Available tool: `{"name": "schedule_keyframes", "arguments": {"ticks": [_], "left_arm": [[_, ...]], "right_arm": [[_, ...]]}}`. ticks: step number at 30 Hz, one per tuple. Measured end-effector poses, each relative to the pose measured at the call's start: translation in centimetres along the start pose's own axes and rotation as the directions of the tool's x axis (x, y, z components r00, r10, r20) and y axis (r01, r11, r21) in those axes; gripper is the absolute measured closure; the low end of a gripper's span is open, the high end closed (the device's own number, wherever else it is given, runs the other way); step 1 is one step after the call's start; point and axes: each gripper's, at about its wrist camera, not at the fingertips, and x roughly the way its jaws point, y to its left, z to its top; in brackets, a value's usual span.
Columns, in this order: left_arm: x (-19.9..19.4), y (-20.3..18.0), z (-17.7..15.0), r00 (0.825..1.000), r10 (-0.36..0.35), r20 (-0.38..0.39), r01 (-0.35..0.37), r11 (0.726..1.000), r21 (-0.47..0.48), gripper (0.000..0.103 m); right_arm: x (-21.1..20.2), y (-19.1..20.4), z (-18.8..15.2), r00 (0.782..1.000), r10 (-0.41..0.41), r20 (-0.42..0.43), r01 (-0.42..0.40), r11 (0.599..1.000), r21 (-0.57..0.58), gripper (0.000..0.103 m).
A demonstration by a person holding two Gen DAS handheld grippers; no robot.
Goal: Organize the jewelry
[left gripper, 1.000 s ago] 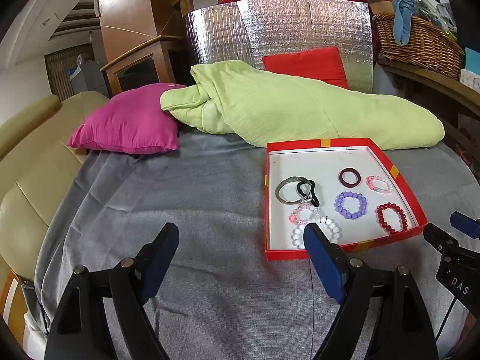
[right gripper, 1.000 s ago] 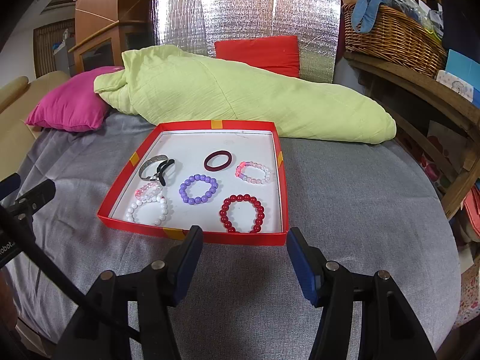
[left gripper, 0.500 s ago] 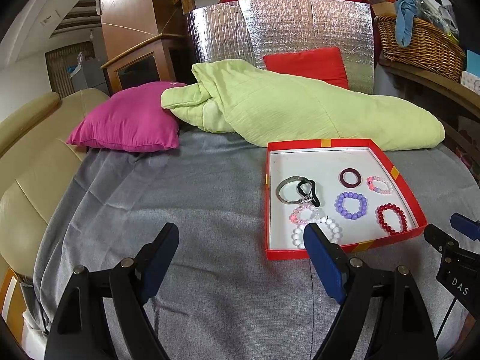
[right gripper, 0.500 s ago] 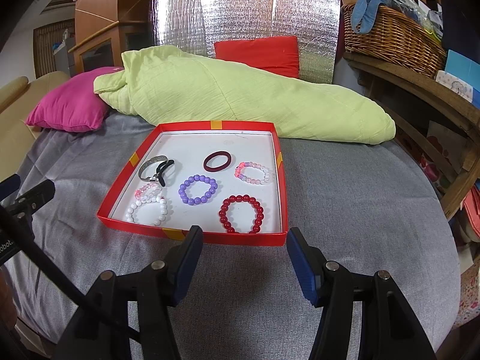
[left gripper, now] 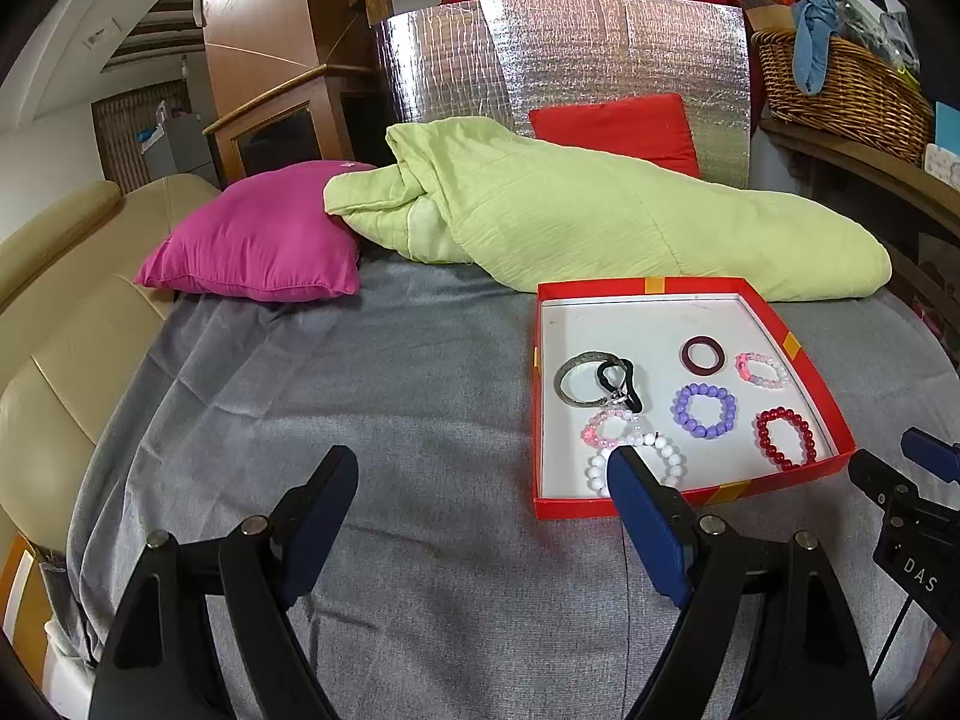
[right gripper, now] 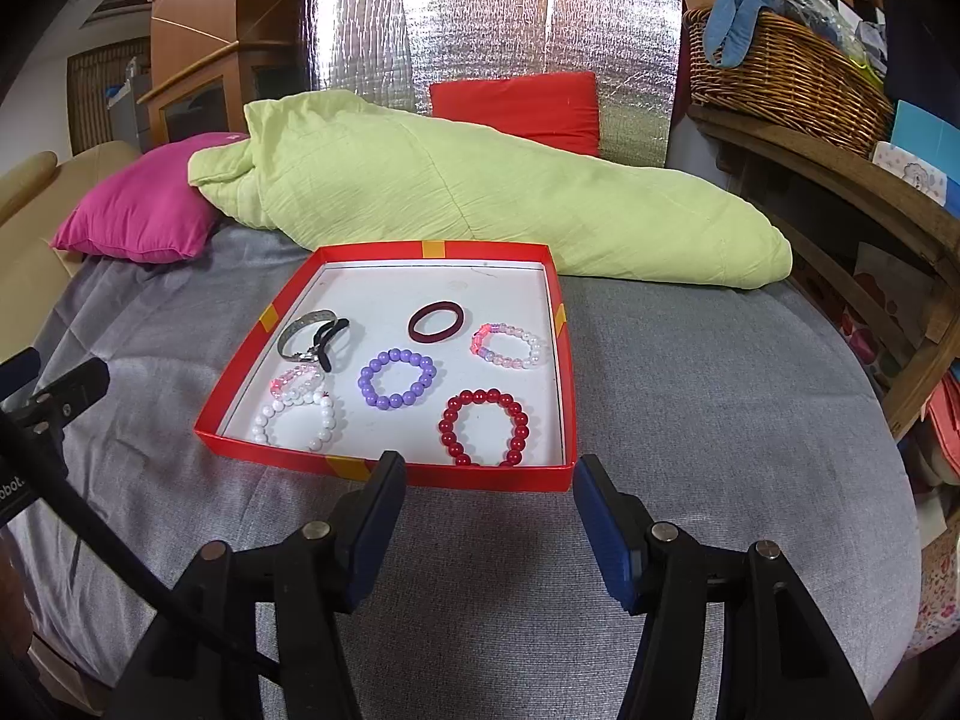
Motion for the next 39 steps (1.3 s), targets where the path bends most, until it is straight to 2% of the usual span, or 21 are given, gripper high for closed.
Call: {"name": "schedule_keyframes", "arguments": {"ticks": [39], "left_arm": [[0.01, 0.03, -0.02, 1.0, 0.003, -0.004, -0.003, 1.0, -0.005, 0.017]], "right_arm": [[-0.08, 0.08, -0.01, 1.0, 0.002, 0.006, -0.002, 1.0, -0.012, 0.041]]}}
